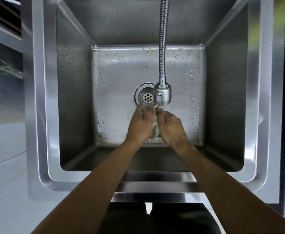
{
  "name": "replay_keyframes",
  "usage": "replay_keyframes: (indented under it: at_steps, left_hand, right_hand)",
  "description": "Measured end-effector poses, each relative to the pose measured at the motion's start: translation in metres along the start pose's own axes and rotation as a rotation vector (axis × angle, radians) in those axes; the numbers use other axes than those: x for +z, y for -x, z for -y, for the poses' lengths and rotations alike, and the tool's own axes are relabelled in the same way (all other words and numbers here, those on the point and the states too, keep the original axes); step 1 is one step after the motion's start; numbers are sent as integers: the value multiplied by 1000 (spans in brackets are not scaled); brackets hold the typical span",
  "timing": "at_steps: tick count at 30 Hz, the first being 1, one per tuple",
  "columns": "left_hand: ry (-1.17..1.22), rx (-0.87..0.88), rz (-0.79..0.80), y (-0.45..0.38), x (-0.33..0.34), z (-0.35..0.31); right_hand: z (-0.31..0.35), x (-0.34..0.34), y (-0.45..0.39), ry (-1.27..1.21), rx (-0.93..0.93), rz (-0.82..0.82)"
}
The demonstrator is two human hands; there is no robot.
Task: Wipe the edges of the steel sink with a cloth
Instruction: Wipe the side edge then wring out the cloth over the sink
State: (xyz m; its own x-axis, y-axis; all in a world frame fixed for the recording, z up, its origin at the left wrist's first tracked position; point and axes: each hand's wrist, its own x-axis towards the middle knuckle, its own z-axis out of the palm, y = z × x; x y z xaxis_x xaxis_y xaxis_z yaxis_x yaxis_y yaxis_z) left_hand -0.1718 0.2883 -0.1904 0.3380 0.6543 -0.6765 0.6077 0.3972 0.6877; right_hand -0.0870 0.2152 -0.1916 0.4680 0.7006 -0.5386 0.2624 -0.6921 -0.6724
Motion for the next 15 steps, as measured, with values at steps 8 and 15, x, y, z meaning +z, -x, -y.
replay_keyframes:
  at_steps: [8, 15]
  left_hand:
    - [-59, 29, 95, 7, 2, 3]
    - [153, -177, 127, -42, -24, 0]
  right_hand:
    - [-6, -8, 1, -129, 137, 91]
    - [-12, -19, -40, -491, 253, 45]
